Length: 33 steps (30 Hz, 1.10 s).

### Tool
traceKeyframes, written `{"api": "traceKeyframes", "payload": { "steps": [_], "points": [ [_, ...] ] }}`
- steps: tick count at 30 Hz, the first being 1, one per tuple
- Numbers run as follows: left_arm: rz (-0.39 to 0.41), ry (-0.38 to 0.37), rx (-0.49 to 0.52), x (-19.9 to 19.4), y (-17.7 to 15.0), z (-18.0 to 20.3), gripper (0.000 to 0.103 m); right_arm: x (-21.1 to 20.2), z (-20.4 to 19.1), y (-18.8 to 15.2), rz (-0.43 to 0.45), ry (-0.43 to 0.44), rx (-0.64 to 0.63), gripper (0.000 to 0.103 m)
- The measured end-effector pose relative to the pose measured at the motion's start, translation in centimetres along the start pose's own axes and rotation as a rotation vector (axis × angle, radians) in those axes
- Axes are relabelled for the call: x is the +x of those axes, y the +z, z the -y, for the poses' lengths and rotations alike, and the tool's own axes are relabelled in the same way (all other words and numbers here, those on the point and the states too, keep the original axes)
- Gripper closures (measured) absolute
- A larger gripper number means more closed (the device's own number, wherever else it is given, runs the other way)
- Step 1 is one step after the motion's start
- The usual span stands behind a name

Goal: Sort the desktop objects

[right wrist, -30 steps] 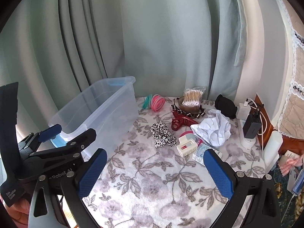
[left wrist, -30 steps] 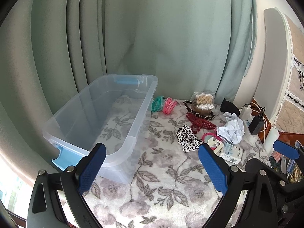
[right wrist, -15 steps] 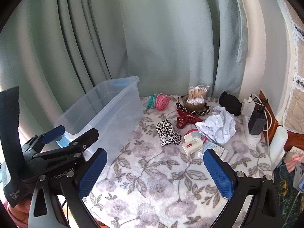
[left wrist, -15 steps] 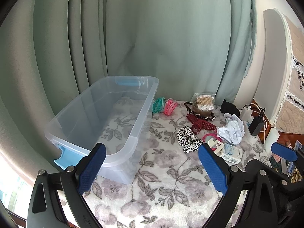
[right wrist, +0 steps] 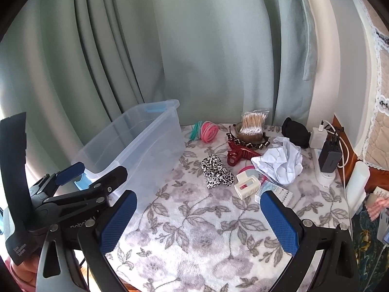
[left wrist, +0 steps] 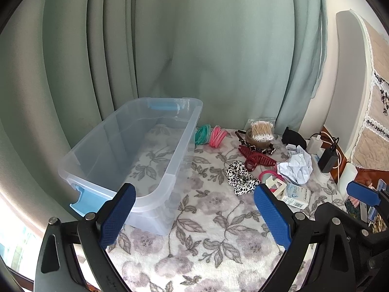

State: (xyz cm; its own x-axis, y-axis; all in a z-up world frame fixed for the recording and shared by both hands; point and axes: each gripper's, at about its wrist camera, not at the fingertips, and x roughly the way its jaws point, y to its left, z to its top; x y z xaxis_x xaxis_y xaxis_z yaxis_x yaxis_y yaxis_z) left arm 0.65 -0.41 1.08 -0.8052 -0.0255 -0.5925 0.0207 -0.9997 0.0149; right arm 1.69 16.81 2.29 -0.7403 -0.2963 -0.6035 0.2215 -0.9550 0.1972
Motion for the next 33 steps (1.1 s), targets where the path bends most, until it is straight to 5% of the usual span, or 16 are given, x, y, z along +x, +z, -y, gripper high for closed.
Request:
{"api": "traceKeyframes", "payload": {
  "steps": [18, 27, 33],
  "points": [
    [0.019, 0.015, 0.034, 0.4, 0.0, 1.1, 0.005, -0.1, 1.1, -0.5, 0.012, 0.033, -0.002, 0.0],
    [0.059, -0.297, 0.026, 0.4, 1.3, 5.3, 0.003, -2.8, 9.3, 0.0, 0.177, -0.099, 0.193, 0.0],
    [-0.087, -0.417, 0.111, 4.6, -0.4, 10.5, 0.001, -0.2, 14.0, -1.5, 0.048, -0.156, 0.252, 0.0]
  ]
}}
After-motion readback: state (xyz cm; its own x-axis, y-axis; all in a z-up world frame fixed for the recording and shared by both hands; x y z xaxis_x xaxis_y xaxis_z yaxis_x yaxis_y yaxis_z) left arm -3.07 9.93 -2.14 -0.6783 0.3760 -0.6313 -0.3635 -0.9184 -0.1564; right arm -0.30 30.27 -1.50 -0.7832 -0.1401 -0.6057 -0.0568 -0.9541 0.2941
